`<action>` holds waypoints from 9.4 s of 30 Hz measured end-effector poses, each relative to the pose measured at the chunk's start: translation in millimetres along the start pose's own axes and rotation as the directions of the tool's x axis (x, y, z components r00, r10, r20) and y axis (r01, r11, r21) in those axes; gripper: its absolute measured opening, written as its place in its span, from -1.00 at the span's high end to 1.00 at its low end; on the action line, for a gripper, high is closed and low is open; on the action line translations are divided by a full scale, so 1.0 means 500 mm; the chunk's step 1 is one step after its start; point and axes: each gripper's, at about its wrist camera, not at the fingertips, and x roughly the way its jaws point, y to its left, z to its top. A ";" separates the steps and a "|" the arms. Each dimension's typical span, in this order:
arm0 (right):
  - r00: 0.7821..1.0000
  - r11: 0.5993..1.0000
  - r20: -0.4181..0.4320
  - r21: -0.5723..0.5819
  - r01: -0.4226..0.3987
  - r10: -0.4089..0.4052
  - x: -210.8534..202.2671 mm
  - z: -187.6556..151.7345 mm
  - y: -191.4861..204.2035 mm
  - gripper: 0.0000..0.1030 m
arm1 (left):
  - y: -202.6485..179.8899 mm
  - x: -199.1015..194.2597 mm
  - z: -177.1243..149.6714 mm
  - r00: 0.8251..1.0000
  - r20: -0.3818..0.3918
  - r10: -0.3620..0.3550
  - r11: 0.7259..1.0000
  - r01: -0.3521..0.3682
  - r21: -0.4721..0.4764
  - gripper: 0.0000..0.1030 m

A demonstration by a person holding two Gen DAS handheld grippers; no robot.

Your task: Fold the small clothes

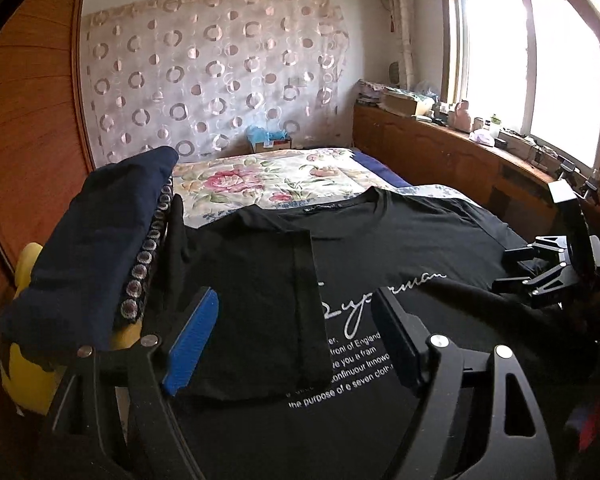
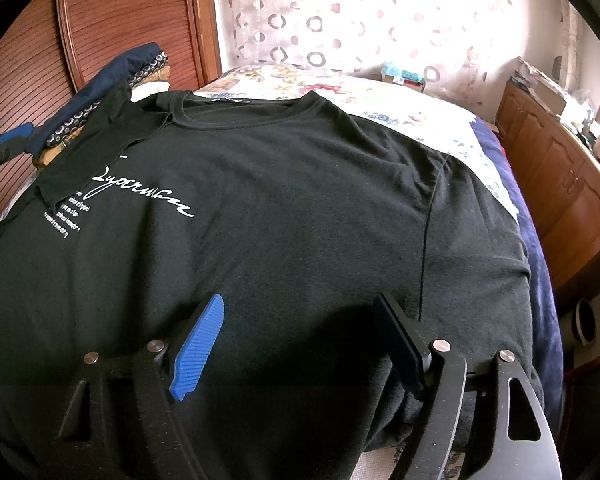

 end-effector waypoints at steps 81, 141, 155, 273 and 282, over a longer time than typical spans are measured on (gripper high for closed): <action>0.993 0.998 0.111 0.046 -0.035 0.030 -0.163 -0.004 0.022 0.13 | -0.129 -0.009 -0.066 0.989 -0.073 -0.127 0.991 0.130 0.040 -0.54; 0.998 0.998 0.065 -0.062 0.028 -0.024 -0.024 0.134 0.017 0.08 | -0.137 0.016 -0.085 0.976 -0.159 -0.147 0.989 0.150 0.005 -0.55; 0.997 0.997 -0.013 0.001 0.079 -0.079 0.067 0.141 -0.058 0.07 | -0.001 0.026 0.028 0.994 -0.106 -0.036 0.999 0.037 0.009 -0.55; 0.967 0.998 0.245 0.011 -0.070 0.065 -0.207 -0.087 -0.008 0.86 | 0.176 -0.279 -0.086 0.996 0.044 0.074 0.988 -0.067 -0.140 0.95; 0.977 0.996 0.209 0.070 -0.061 0.045 -0.292 -0.155 -0.009 0.86 | 0.163 -0.338 -0.113 0.993 0.034 0.115 0.988 -0.110 -0.111 0.94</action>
